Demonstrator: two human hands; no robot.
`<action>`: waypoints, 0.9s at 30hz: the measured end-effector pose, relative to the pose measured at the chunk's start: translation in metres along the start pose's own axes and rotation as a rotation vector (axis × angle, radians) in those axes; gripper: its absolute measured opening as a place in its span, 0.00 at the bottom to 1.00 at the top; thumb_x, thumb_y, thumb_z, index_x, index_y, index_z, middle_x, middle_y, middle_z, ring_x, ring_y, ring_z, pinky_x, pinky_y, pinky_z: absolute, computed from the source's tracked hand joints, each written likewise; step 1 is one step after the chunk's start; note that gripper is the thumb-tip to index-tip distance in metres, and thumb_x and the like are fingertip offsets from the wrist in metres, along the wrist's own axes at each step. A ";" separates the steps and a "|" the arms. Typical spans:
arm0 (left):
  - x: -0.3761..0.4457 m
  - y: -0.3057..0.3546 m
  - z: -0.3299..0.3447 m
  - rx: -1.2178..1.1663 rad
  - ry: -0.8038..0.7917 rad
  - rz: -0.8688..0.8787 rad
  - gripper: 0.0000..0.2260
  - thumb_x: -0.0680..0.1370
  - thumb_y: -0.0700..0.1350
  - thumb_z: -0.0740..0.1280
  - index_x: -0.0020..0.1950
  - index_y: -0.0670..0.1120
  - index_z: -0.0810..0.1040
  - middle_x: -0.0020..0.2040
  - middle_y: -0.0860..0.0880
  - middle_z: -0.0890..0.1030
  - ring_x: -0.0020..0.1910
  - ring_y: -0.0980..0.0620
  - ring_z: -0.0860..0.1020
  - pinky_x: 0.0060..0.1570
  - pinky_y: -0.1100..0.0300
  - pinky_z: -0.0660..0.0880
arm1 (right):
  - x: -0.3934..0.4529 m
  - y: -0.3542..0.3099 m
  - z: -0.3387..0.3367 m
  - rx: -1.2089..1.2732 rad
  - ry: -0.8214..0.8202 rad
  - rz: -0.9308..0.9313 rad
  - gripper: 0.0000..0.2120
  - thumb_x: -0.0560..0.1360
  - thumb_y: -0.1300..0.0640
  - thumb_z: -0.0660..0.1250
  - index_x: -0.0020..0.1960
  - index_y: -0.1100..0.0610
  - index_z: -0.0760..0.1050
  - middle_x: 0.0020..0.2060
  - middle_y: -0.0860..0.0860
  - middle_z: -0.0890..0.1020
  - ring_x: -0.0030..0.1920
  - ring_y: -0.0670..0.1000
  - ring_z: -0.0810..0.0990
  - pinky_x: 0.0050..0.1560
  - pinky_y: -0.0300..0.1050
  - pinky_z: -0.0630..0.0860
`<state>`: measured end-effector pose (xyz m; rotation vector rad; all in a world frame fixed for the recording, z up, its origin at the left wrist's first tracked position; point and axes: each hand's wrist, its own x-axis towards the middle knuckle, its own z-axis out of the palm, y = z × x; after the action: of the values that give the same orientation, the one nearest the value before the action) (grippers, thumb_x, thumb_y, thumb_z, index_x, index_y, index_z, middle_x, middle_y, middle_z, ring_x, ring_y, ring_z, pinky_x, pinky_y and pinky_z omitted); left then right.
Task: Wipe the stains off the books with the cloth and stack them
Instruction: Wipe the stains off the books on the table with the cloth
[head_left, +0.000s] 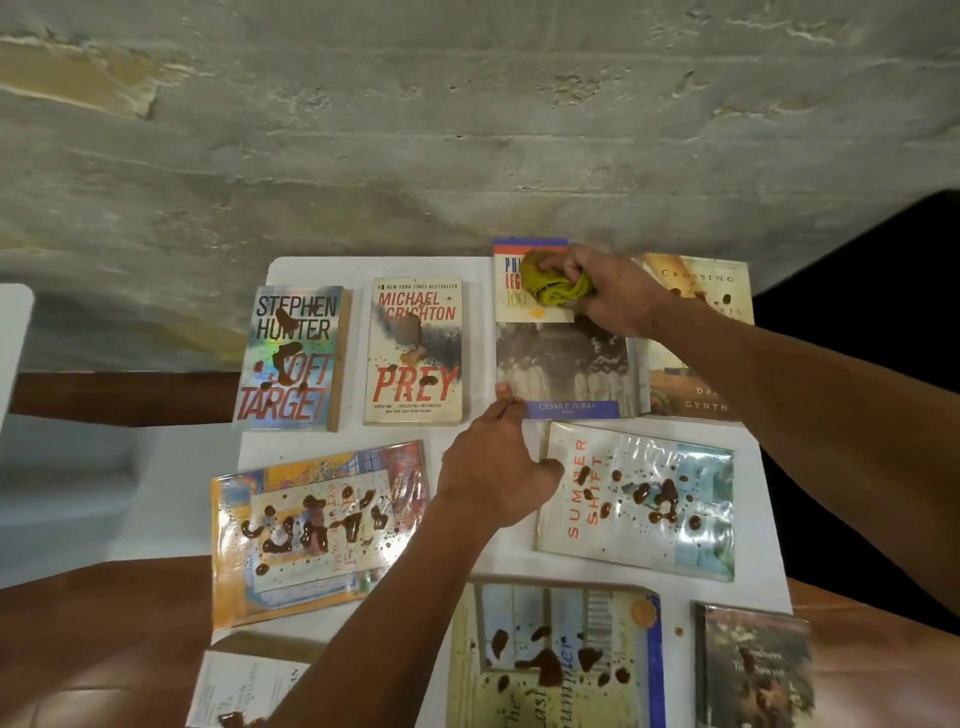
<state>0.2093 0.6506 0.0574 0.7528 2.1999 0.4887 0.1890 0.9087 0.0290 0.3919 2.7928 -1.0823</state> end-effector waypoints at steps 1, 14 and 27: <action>0.000 0.000 -0.002 -0.084 0.012 -0.014 0.31 0.76 0.54 0.70 0.77 0.50 0.67 0.78 0.52 0.65 0.72 0.47 0.71 0.68 0.52 0.72 | -0.007 -0.001 0.003 0.038 -0.012 -0.007 0.20 0.73 0.73 0.68 0.45 0.53 0.63 0.67 0.51 0.76 0.68 0.46 0.70 0.56 0.23 0.65; -0.008 0.007 0.013 -0.454 0.216 -0.108 0.27 0.79 0.36 0.63 0.75 0.54 0.64 0.66 0.48 0.78 0.49 0.46 0.81 0.50 0.52 0.78 | -0.094 -0.017 0.030 0.294 -0.181 0.038 0.19 0.71 0.76 0.69 0.44 0.55 0.67 0.60 0.48 0.79 0.66 0.36 0.74 0.65 0.33 0.69; -0.001 0.010 0.015 -0.246 0.217 -0.107 0.28 0.81 0.42 0.65 0.79 0.51 0.60 0.66 0.47 0.78 0.61 0.43 0.79 0.60 0.47 0.77 | -0.113 -0.032 -0.003 0.507 0.048 0.209 0.17 0.73 0.73 0.69 0.42 0.53 0.69 0.38 0.49 0.75 0.38 0.40 0.76 0.38 0.34 0.74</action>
<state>0.2245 0.6593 0.0539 0.4656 2.3079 0.8013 0.2885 0.8660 0.0747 0.7462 2.4089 -1.7330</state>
